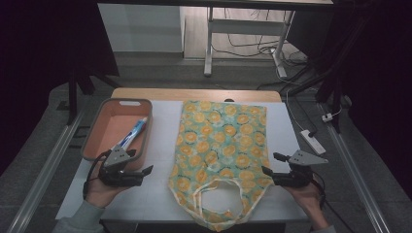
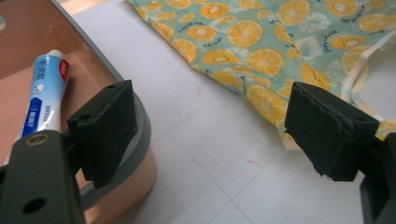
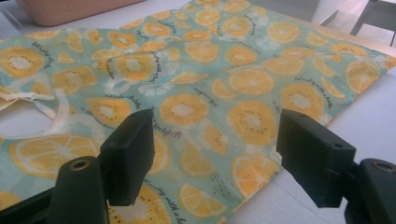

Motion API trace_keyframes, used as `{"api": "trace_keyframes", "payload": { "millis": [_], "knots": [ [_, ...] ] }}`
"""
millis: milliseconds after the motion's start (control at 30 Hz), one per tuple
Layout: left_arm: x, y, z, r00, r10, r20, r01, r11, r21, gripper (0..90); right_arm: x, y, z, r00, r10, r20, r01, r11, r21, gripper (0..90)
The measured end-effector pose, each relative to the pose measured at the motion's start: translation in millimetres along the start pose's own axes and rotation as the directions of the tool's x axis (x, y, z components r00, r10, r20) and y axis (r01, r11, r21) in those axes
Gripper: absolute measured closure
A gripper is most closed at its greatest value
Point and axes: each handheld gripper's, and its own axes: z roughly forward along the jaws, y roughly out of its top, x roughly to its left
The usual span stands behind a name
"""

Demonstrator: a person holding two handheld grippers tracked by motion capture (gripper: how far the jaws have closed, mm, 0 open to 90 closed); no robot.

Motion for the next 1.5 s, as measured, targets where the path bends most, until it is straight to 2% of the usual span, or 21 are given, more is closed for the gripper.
{"api": "trace_keyframes", "payload": {
  "millis": [600, 1067, 1500],
  "knots": [
    [-3.9, -4.4, -3.7, 0.9999, 0.009, -0.008, -0.009, 0.9999, -0.004, 17.8, 1.7, 0.7, 2.2, 0.9999, -0.014, 0.002, 0.014, 1.0, -0.008, 29.0],
    [-4.5, -6.0, -0.7, 0.9999, 0.015, -0.002, -0.015, 0.9998, 0.011, 18.0, 2.7, -0.9, 4.1, 0.9998, -0.02, 0.005, 0.02, 1.0, 0.001, 29.8],
    [-9.6, -2.4, 0.3, 0.9993, 0.037, 0.006, -0.037, 0.9992, 0.015, 18.2, 3.7, -0.3, 4.2, 0.9998, -0.02, 0.004, 0.02, 1.0, 0.004, 30.0]
  ]
}}
